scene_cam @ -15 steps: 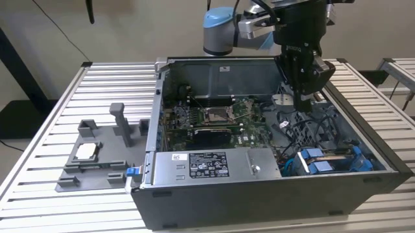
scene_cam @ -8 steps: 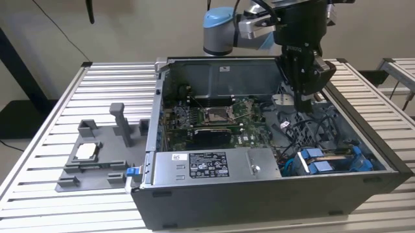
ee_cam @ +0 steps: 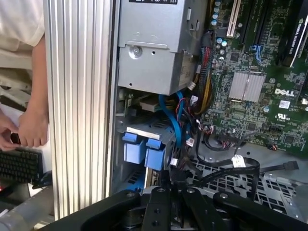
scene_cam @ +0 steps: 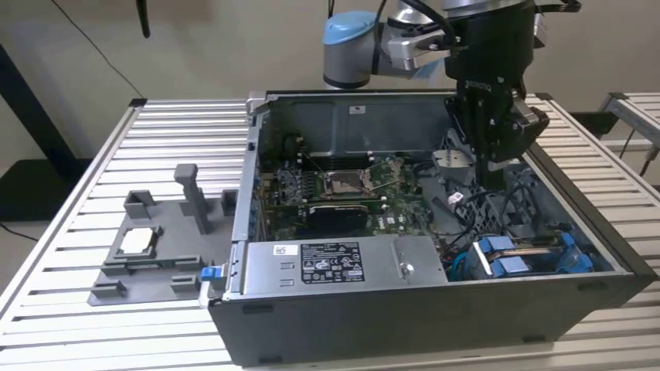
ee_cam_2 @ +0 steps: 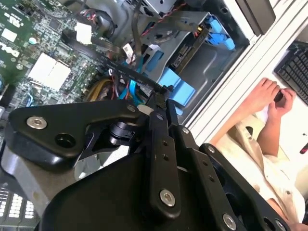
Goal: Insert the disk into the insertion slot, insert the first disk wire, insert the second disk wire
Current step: 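Insert the second disk wire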
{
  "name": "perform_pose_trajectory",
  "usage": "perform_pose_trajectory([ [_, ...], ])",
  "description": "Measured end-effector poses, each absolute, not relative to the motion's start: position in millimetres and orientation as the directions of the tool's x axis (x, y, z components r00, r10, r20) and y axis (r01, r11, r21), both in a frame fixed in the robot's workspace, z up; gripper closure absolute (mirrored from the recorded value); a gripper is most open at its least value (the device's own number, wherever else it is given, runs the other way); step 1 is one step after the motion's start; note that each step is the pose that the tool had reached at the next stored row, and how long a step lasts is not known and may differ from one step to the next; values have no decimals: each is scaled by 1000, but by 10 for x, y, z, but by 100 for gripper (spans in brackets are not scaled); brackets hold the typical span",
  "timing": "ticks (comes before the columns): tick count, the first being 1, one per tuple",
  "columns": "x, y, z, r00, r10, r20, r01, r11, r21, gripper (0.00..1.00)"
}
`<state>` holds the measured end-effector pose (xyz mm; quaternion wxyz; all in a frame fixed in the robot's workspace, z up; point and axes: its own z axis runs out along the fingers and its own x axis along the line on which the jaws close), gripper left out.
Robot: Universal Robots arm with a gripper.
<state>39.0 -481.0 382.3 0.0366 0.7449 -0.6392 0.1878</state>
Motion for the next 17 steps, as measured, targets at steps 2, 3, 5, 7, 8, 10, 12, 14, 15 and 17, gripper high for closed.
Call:
perform_pose_trajectory([
  [2, 404, -4869, 3823, 114, -938, 326, -967, -180, -182, 85],
  [3, 412, -4899, 3822, 114, -938, 326, -967, -180, -180, 85],
  [5, 431, -4956, 3817, 115, -939, 325, -967, -180, -178, 85],
  [7, 447, -5006, 3806, 115, -941, 319, -967, -179, -179, 85],
  [8, 452, -5027, 3799, 115, -943, 314, -967, -178, -180, 85],
  [10, 463, -5073, 3789, 115, -945, 305, -967, -176, -182, 85],
  [12, 474, -5129, 3786, 115, -947, 300, -967, -175, -183, 85],
  [14, 483, -5161, 3780, 115, -953, 280, -967, -172, -187, 85],
  [15, 487, -5169, 3780, 115, -958, 263, -967, -168, -190, 85],
  [17, 495, -5179, 3779, 115, -967, 228, -967, -161, -196, 85],
])
